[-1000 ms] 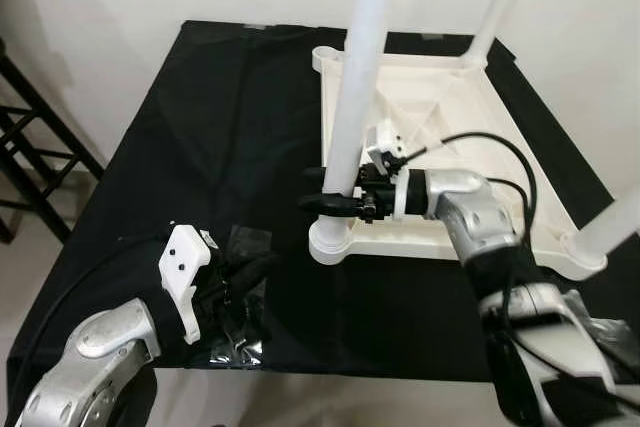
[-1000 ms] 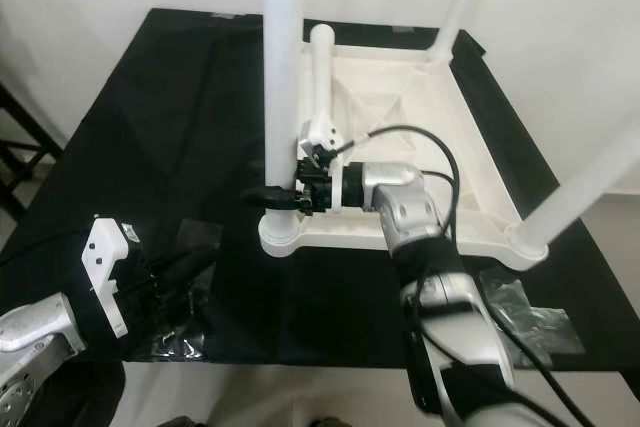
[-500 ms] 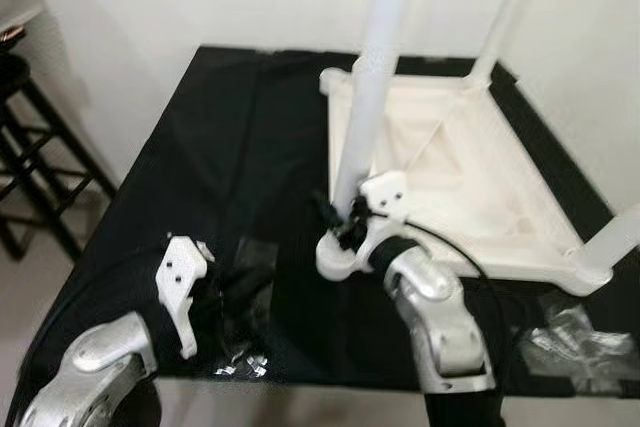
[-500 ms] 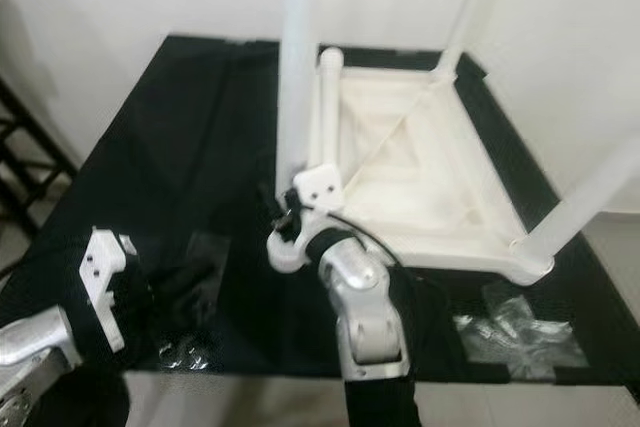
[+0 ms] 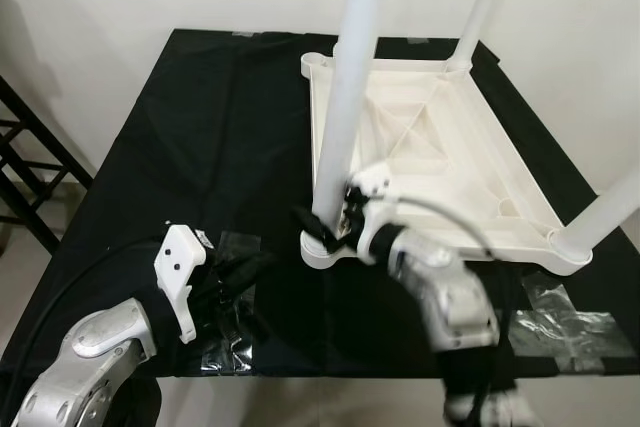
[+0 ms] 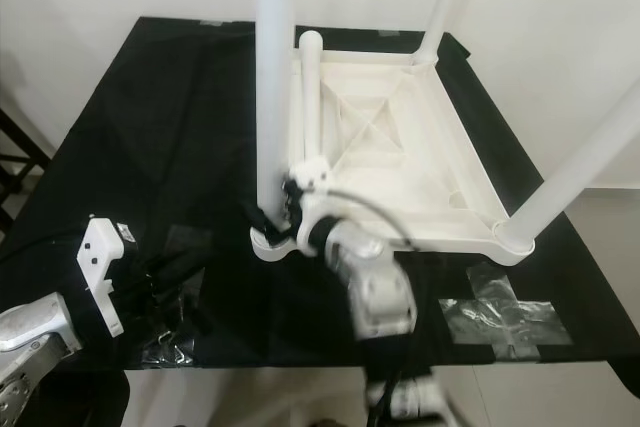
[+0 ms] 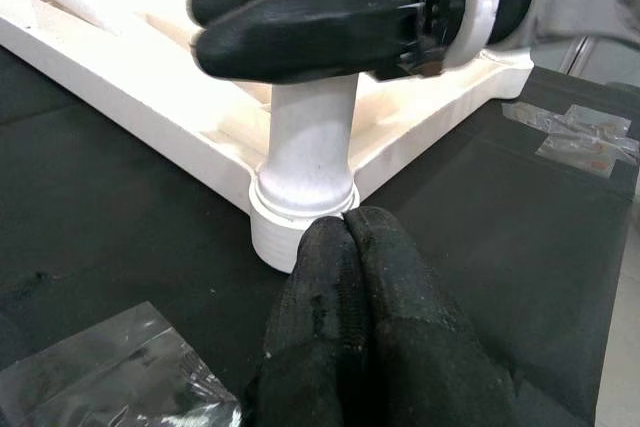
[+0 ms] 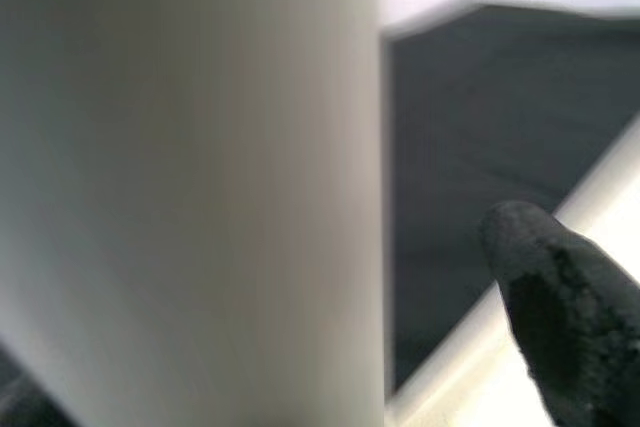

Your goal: Building children table

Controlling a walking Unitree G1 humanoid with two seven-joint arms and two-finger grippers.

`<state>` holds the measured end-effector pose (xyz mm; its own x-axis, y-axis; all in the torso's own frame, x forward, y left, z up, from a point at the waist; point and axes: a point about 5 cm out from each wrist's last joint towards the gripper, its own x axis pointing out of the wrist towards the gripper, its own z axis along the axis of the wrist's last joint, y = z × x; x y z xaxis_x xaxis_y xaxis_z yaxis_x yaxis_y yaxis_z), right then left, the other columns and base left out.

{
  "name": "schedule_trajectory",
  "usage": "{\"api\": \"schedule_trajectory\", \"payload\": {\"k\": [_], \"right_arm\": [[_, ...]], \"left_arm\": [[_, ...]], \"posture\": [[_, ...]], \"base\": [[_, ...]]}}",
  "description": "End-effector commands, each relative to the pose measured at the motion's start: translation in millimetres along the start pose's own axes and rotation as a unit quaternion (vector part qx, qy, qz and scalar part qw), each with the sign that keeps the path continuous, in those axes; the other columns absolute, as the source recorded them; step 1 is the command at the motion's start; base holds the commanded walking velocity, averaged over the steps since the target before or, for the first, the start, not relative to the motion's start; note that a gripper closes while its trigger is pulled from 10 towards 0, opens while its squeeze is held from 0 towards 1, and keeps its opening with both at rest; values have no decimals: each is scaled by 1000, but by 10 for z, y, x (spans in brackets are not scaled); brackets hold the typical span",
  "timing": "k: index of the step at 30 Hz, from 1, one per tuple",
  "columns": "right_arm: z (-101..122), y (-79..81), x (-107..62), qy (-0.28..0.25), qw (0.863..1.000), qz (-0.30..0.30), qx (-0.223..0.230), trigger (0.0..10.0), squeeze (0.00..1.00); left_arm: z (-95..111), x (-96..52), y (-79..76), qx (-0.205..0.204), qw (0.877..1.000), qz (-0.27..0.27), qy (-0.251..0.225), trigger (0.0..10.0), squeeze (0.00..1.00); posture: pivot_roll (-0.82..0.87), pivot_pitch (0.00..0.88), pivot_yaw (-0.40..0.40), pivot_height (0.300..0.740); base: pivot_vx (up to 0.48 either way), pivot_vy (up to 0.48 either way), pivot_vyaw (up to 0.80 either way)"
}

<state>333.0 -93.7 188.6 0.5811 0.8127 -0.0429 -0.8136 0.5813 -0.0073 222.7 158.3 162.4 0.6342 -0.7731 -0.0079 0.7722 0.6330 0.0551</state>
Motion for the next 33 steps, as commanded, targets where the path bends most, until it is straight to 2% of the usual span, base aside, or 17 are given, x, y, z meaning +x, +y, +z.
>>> {"api": "schedule_trajectory", "payload": {"k": [1, 2, 4, 6, 8, 12, 13, 21, 25, 26, 27, 28, 29, 30, 31, 32, 33], "right_arm": [[-63, -17, -1, 8, 998, 68, -5, 10000, 0], [-63, -17, -1, 8, 998, 68, -5, 10000, 0], [-27, -65, -3, 29, 989, 144, -34, 10000, 0], [-27, -65, -3, 29, 989, 144, -34, 10000, 0], [73, -115, 38, 32, 978, 205, -19, 10000, 0], [133, -156, 75, 28, 974, 225, -7, 10000, 0], [144, -195, 100, 30, 973, 229, 0, 0, 0], [138, -295, 52, 30, 973, 231, -2, 0, 0], [125, -349, -21, 26, 979, 203, -17, 0, 0], [108, -376, -87, 20, 985, 169, -21, 0, 0], [108, -376, -87, 20, 985, 169, -21, 0, 0], [43, -384, -156, 20, 994, 106, -19, 0, 0], [43, -384, -156, 20, 994, 106, -19, 0, 0], [0, -384, -206, 22, 998, 63, -16, 0, 0], [0, -384, -206, 22, 998, 63, -16, 0, 0], [-200, -292, -169, 11, 992, -125, 27, 0, 0], [-200, -292, -169, 11, 992, -125, 27, 0, 0]], "left_arm": [[-20, 1, -10, 2, 1000, 1, 4, 10000, 0], [-20, 1, -10, 2, 1000, 1, 4, 10000, 0], [-21, 1, -15, 2, 1000, 2, 3, 10000, 0], [-21, 1, -15, 2, 1000, 2, 3, 10000, 0], [-22, -2, -19, 2, 1000, 3, 4, 10000, 0], [-24, -3, -22, 1, 1000, 3, 4, 10000, 0], [-27, -2, -24, 1, 1000, 2, 4, 10000, 0], [-22, -4, -28, 1, 1000, 2, 4, 10000, 0], [-19, -4, -32, 0, 1000, 2, 3, 10000, 0], [-17, -5, -32, 0, 1000, 2, 3, 10000, 0], [-17, -5, -32, 0, 1000, 2, 3, 10000, 0], [-16, -9, -31, 0, 1000, 2, 3, 10000, 0], [-16, -9, -31, 0, 1000, 2, 3, 10000, 0], [-16, -12, -29, 0, 1000, 2, 3, 10000, 0], [-16, -12, -29, 0, 1000, 2, 3, 10000, 0], [-13, -22, -14, 1, 1000, 3, 3, 10000, 0], [-13, -22, -14, 1, 1000, 3, 3, 10000, 0]], "posture": [[89, 101, -65, 740], [89, 101, -65, 740], [98, 102, -71, 740], [98, 102, -71, 740], [100, 104, -65, 740], [104, 104, -67, 740], [106, 104, -67, 740], [102, 108, -64, 740], [97, 112, -64, 740], [95, 117, -67, 740], [95, 117, -67, 740], [91, 118, -71, 740], [91, 118, -71, 740], [90, 118, -73, 740], [90, 118, -73, 740], [72, 126, -68, 740], [72, 126, -68, 740]], "base": [[0, 0, 0], [0, 0, 0], [0, 0, 0], [0, 0, 0], [0, 0, 0], [0, 0, 0], [0, 0, 0], [0, 0, 0], [0, 0, 0], [0, 0, 0], [0, 0, 0], [0, 0, 0], [0, 0, 0], [0, 0, 0], [0, 0, 0], [0, 0, 0], [0, 0, 0]]}}
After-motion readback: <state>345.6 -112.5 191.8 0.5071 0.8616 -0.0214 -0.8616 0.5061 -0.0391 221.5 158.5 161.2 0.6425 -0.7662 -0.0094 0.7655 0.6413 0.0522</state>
